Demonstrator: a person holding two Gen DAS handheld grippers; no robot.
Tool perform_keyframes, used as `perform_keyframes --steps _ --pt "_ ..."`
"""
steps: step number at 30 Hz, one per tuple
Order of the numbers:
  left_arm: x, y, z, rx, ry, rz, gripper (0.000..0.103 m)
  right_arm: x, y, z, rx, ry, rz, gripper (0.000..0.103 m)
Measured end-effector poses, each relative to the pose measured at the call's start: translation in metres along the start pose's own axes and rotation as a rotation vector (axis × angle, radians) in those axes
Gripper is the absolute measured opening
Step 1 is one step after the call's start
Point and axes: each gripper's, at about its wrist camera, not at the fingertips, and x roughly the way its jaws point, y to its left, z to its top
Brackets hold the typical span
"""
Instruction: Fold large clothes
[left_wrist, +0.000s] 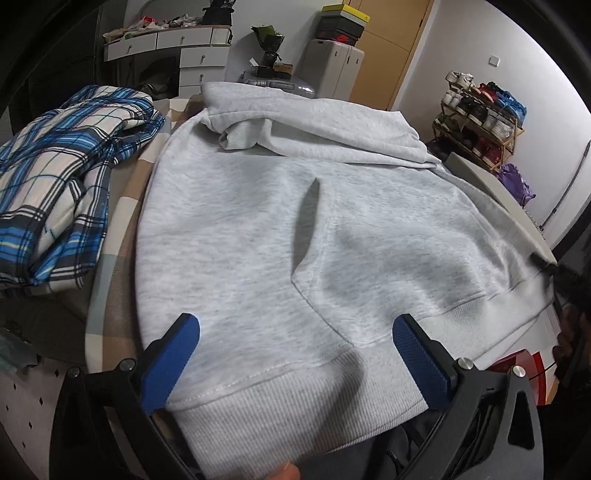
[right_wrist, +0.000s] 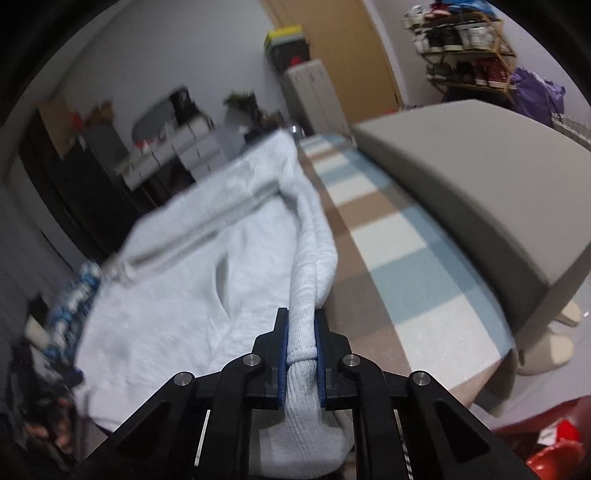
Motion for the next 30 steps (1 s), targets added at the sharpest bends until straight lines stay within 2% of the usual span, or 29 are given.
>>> perform_keyframes --steps 1,4,6,8,11,18,19,22,25,29,30 --pt "0.0 0.0 0.0 0.001 0.001 0.001 0.102 0.0 -0.007 0.002 0.026 0.001 -0.009 0.011" --pt "-0.001 -0.002 -0.001 0.001 -0.003 -0.003 0.102 0.017 -0.024 -0.004 0.074 0.076 -0.09 0.011" --pt "-0.002 -0.003 -0.002 -0.003 -0.008 0.005 0.102 0.026 -0.025 -0.009 0.071 0.116 -0.117 0.012" --pt "-0.005 -0.003 -0.003 -0.006 -0.013 0.005 0.102 0.026 -0.025 -0.009 0.079 0.11 -0.115 0.023" --pt "-0.008 -0.003 -0.004 -0.004 -0.018 0.01 0.102 0.025 -0.032 -0.007 0.124 0.119 -0.083 0.033" --pt "-0.015 -0.003 -0.01 -0.012 -0.03 0.044 0.102 0.029 -0.04 -0.007 0.167 0.149 -0.08 0.046" --pt "-0.017 -0.002 -0.011 -0.014 -0.033 0.054 0.102 0.03 -0.039 -0.006 0.162 0.147 -0.08 0.051" --pt "-0.026 0.007 -0.017 -0.059 -0.055 0.084 0.102 0.031 -0.035 -0.006 0.151 0.151 -0.069 0.059" --pt "-0.032 0.027 -0.026 -0.167 -0.06 0.071 0.102 0.032 -0.031 -0.007 0.144 0.15 -0.063 0.059" --pt "-0.032 0.038 -0.033 -0.213 -0.035 0.072 0.102 0.036 -0.027 -0.006 0.139 0.145 -0.059 0.061" --pt "-0.032 0.039 -0.034 -0.223 -0.036 0.052 0.102 0.037 -0.026 -0.006 0.139 0.145 -0.056 0.062"
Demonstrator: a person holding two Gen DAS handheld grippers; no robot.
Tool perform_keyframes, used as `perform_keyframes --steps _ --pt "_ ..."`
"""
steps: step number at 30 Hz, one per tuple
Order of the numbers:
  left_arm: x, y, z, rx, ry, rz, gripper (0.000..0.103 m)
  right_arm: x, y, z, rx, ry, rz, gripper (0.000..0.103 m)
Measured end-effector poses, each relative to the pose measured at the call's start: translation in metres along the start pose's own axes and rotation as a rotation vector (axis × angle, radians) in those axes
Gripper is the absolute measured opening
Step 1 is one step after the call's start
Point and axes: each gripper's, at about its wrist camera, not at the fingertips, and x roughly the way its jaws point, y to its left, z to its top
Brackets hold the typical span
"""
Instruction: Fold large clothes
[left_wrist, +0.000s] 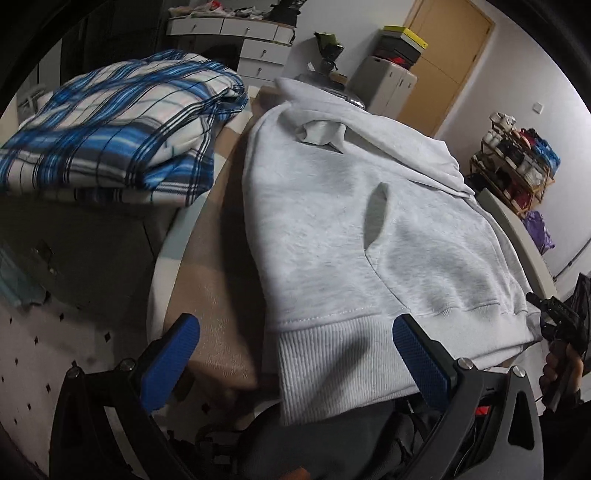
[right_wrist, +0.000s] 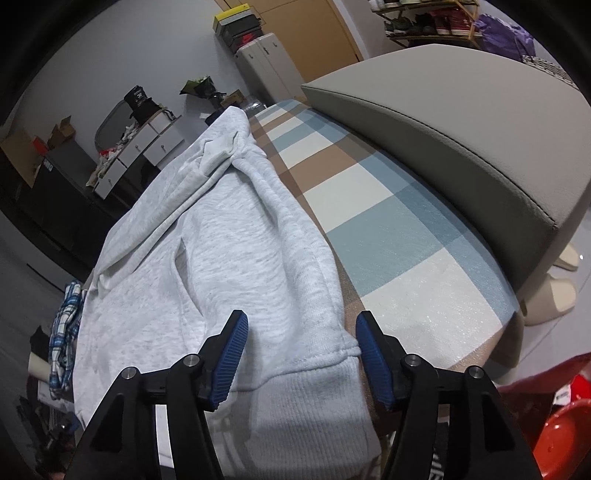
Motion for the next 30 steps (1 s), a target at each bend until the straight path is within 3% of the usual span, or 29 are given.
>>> perform_keyframes --steps 3,5,7,9,11,15,20,23,30 --pt "0.005 -0.005 0.003 -0.008 0.014 -0.062 0.101 0.001 0.003 0.0 -0.01 0.001 -0.005 0.063" --pt "0.011 -0.01 0.005 -0.005 0.022 -0.056 0.091 0.001 0.003 0.0 -0.01 0.0 -0.004 0.063" --pt "0.017 -0.013 0.007 0.002 0.029 -0.063 0.072 0.001 0.001 0.0 -0.006 0.001 0.004 0.063" --pt "0.021 -0.018 0.007 0.027 0.023 -0.068 0.059 0.0 0.0 0.0 -0.004 0.0 0.01 0.063" --pt "0.025 -0.019 0.006 0.048 0.021 -0.06 0.053 0.001 0.001 0.0 -0.007 -0.004 0.009 0.063" --pt "0.026 -0.02 0.007 0.054 -0.005 -0.047 0.015 0.003 0.008 -0.001 -0.045 -0.027 -0.023 0.061" --pt "0.022 -0.016 0.009 0.049 -0.026 -0.05 0.012 0.007 0.014 -0.003 -0.08 -0.037 -0.065 0.026" --pt "0.019 -0.011 0.007 0.04 -0.024 -0.051 0.011 0.003 0.013 -0.004 -0.085 -0.054 -0.026 0.016" --pt "0.013 -0.009 -0.003 0.05 -0.018 -0.033 0.011 0.0 0.008 -0.012 -0.092 -0.042 -0.017 0.012"
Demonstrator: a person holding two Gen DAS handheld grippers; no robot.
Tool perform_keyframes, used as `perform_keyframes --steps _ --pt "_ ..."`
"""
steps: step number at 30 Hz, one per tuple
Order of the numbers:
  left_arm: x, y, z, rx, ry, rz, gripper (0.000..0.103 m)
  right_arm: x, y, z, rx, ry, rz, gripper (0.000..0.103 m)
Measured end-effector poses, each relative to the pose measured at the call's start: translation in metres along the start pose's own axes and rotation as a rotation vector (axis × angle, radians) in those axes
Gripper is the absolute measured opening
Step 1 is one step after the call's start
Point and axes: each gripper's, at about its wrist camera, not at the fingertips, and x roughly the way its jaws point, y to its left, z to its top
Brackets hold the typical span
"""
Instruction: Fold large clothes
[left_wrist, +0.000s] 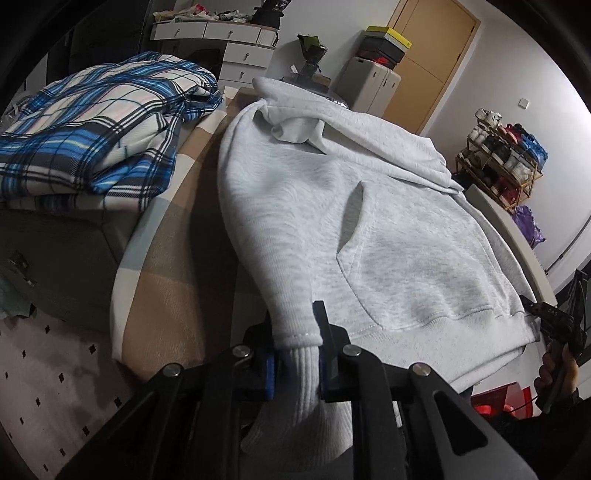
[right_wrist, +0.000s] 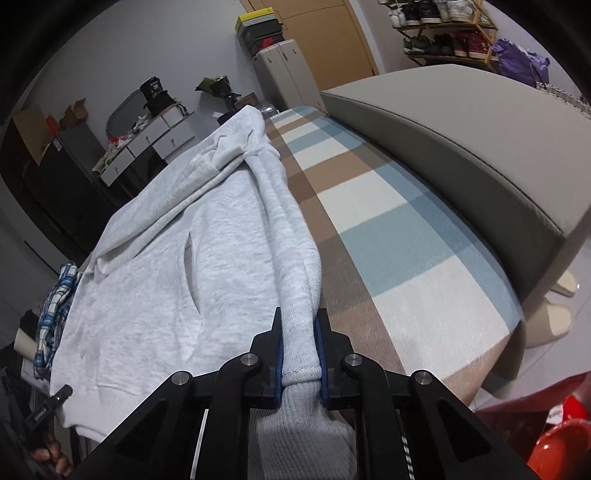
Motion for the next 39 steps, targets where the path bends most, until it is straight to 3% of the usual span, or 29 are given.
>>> perform_keyframes --steps 6,9,11,13,21,27,29,33,35,37,39 --pt "-0.002 0.003 0.001 0.019 0.018 -0.014 0.011 -0.003 -0.013 -0.003 0.035 0.016 0.052 0.018" --pt "0.001 0.006 0.01 -0.004 0.022 -0.034 0.017 0.0 -0.015 0.003 0.058 0.02 0.074 0.03" --pt "0.003 0.01 0.015 -0.047 0.028 -0.043 0.024 0.002 -0.014 0.005 0.063 0.019 0.096 0.046" --pt "0.008 0.016 0.023 -0.09 0.036 -0.043 0.038 0.004 -0.013 0.009 0.072 0.016 0.114 0.052" --pt "0.033 0.014 0.041 -0.107 0.007 0.035 0.039 0.023 0.001 0.022 0.036 -0.011 0.085 0.054" --pt "0.036 -0.001 0.035 0.004 -0.011 0.114 0.039 0.022 0.001 0.02 0.014 -0.009 0.096 0.055" --pt "0.036 0.001 0.037 -0.001 0.004 0.117 0.039 0.022 -0.001 0.02 0.03 -0.003 0.121 0.055" --pt "0.031 0.014 0.046 -0.102 0.022 0.022 0.039 0.022 -0.003 0.02 0.05 0.001 0.14 0.052" --pt "0.021 0.022 0.05 -0.165 -0.033 -0.081 0.039 0.021 -0.003 0.02 0.048 -0.005 0.15 0.03" --pt "0.007 0.02 0.052 -0.167 -0.101 -0.169 0.039 0.018 -0.002 0.02 0.048 -0.005 0.177 0.011" --pt "-0.003 0.008 0.054 -0.099 -0.152 -0.231 0.039 0.01 0.0 0.02 0.04 -0.029 0.271 0.01"
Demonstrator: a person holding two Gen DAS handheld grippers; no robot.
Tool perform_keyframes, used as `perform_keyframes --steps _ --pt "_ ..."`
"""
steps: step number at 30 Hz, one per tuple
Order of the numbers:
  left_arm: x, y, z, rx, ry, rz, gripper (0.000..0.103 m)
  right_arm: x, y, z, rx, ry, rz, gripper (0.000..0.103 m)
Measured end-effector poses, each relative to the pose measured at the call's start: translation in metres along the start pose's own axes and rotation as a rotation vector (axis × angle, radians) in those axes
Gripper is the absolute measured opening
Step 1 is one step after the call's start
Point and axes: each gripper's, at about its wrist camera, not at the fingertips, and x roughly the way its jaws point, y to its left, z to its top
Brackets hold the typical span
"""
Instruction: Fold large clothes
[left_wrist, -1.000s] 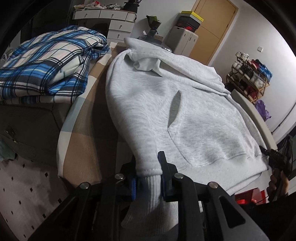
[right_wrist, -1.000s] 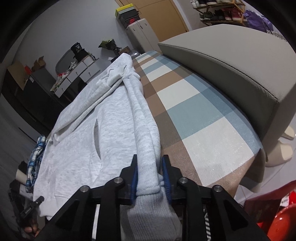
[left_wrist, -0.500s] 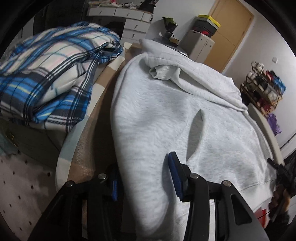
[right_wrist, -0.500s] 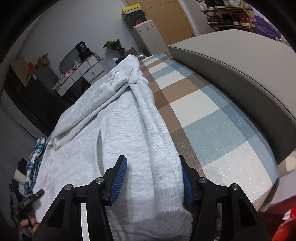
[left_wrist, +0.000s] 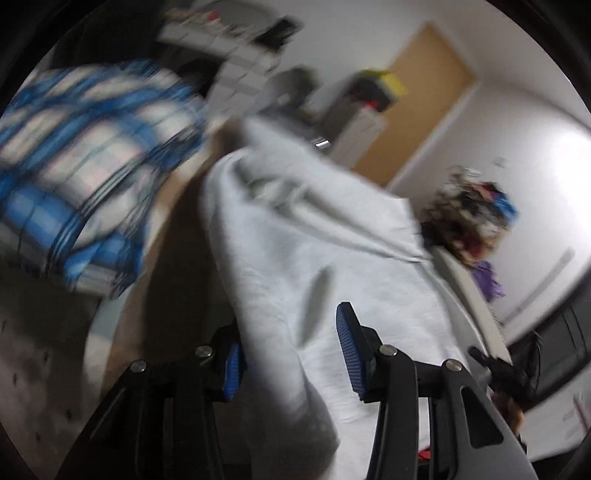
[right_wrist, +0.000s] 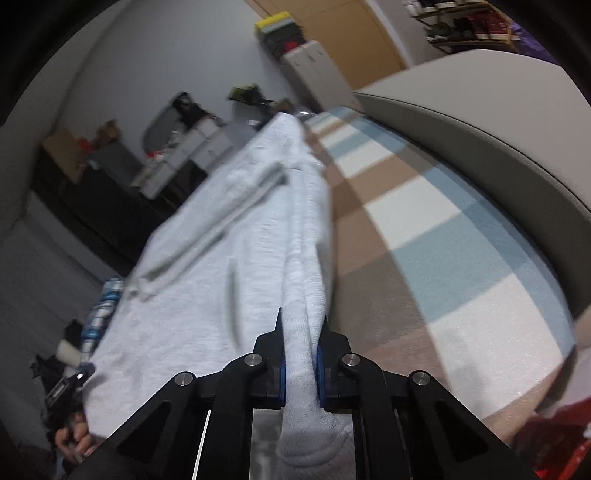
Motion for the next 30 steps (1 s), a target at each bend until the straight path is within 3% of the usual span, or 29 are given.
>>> perform_keyframes --steps 2,5,7,8,9,10,12,13,15,19,22,26,28,30 --pt "0.004 -0.008 0.0 0.061 0.015 -0.003 0.039 -0.008 0.002 0.002 0.015 -0.038 0.1 0.01" --pt "0.022 0.003 -0.001 0.014 0.081 0.037 0.039 0.0 0.0 0.004 0.008 -0.01 -0.03 0.011" --pt "0.033 0.016 -0.002 -0.061 0.11 0.106 0.038 0.009 -0.002 0.001 -0.002 0.036 -0.099 0.016" --pt "0.034 0.021 -0.002 -0.089 0.104 0.152 0.033 0.012 -0.002 -0.001 -0.001 0.049 -0.109 0.022" --pt "0.035 0.027 -0.001 -0.114 0.097 0.196 0.02 0.015 -0.003 -0.001 0.003 0.058 -0.109 0.028" --pt "0.035 0.031 -0.001 -0.138 0.094 0.21 0.017 0.018 -0.003 -0.002 0.01 0.068 -0.105 0.038" --pt "0.032 0.032 -0.002 -0.157 0.072 0.194 0.008 0.021 -0.001 -0.001 0.012 0.071 -0.085 0.039" --pt "0.03 0.029 -0.002 -0.137 0.064 0.208 0.006 0.023 0.0 0.0 0.004 0.071 -0.097 0.037" --pt "0.025 0.019 -0.002 -0.078 0.052 0.233 0.005 0.022 0.003 0.0 -0.016 0.065 -0.13 0.009" --pt "0.011 0.017 -0.009 -0.013 0.054 0.278 0.004 -0.005 0.005 0.001 -0.039 -0.01 -0.144 0.005" --pt "0.015 0.033 -0.013 -0.037 0.105 0.254 0.004 -0.007 -0.004 -0.003 -0.033 0.038 -0.166 0.006" --pt "0.012 0.037 -0.015 -0.048 0.121 0.2 0.013 -0.001 -0.016 -0.009 0.021 0.101 -0.125 0.025" --pt "0.017 0.035 -0.011 -0.056 0.135 0.159 0.028 -0.004 -0.015 -0.01 0.027 0.102 -0.075 0.036" --pt "0.022 0.031 -0.01 -0.049 0.148 0.163 0.029 -0.003 -0.011 -0.011 0.002 0.095 -0.077 0.036"
